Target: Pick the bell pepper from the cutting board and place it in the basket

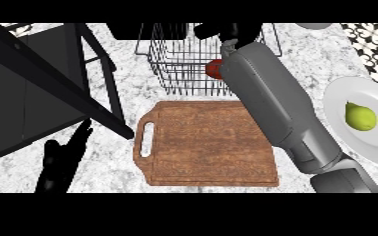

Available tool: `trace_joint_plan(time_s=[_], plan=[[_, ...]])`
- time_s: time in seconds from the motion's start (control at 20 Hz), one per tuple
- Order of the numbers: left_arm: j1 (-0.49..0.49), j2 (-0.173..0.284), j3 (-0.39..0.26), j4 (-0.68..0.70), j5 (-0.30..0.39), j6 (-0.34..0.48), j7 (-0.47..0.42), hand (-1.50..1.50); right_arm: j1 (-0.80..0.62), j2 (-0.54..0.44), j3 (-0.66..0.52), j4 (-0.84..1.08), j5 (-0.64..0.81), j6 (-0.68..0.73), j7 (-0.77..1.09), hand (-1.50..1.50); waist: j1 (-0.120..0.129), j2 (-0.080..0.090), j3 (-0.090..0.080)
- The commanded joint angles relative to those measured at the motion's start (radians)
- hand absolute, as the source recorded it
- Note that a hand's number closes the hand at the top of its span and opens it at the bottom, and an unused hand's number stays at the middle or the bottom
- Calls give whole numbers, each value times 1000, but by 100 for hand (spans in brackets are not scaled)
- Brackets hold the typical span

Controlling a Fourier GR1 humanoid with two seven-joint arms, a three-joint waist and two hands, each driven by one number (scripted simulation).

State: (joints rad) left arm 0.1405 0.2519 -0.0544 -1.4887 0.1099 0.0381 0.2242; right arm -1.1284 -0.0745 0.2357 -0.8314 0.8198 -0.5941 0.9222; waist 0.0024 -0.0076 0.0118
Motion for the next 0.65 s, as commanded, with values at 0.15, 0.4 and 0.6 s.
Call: trace_joint_plan(time_s=[0.15,0.4,0.6], plan=[[13,-41,-15,89,-32,28,19,0,82,-53,-65,-156,7,-69,8,-150,-12,6,-12],[-5,-45,16,97,-11,31,29,0,239,-104,-82,-332,31,-52,45,-150,-30,3,-12],[37,-38,11,96,-21,14,2,0,313,-173,-121,-511,20,63,125,-150,-32,0,-12]])
